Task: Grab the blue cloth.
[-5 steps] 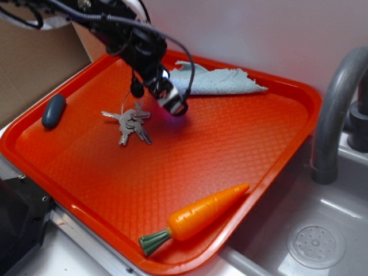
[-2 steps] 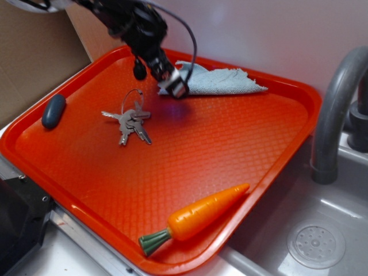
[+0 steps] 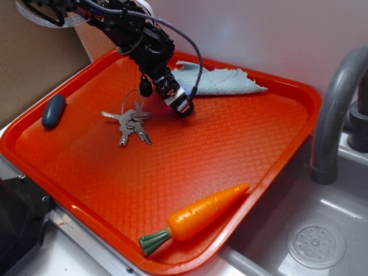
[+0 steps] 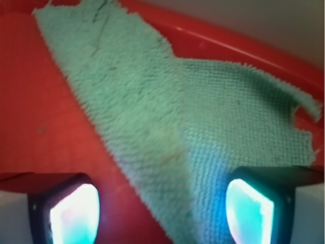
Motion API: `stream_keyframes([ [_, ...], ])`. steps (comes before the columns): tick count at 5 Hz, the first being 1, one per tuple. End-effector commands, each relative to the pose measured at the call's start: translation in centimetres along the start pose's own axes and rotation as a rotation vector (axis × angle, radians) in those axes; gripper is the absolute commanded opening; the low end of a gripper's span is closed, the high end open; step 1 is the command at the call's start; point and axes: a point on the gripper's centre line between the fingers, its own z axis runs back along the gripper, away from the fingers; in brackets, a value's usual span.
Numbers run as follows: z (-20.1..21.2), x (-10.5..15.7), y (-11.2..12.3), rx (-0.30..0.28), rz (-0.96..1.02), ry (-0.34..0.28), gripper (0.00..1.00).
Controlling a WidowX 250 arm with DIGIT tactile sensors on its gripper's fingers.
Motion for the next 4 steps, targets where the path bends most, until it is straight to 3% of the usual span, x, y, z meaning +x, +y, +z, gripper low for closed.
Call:
stream_keyframes([
  [1,-0.98,2.28,1.42,0.089,0.025,-0.012,0.00],
  [4,-0.57,1.73,0.90,0.097,0.024,-0.046,0.00],
])
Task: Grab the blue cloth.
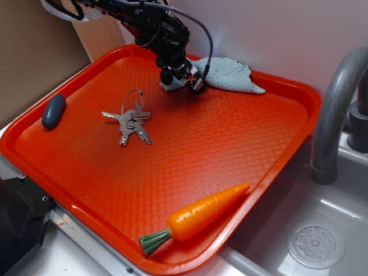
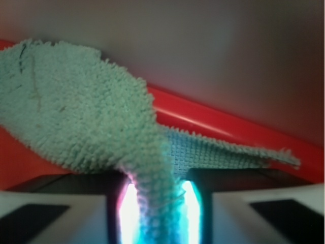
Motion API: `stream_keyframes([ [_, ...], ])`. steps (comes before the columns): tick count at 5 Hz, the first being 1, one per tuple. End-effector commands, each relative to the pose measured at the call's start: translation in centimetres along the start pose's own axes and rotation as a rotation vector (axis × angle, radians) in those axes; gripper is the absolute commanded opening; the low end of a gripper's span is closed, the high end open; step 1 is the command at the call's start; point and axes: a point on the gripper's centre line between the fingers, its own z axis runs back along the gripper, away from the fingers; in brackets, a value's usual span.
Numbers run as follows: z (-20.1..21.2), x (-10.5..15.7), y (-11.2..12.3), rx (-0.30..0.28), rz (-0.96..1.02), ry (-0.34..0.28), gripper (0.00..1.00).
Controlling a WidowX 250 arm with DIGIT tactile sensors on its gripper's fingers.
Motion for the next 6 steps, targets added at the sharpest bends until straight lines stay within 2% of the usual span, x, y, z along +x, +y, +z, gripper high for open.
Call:
stream_keyframes([
  [1,2.2,-0.3,-0.5,0.029,0.022,0.052,0.00],
  [2,8.0,-0.6,-1.0,-0.089,0.270,0.033,0.00],
  [3,14.3,-1.6,-3.1,-0.171,0.382,-0.016,0.00],
  [4,19.5,-0.8,-5.8,-0.059,0.349,-0.003,0.00],
  [5,24.8,0.0,-6.7,-0.079,0.351,-0.013,0.00],
  [6,27.2,1.6,-6.7,-0.054,0.336,0.042,0.00],
])
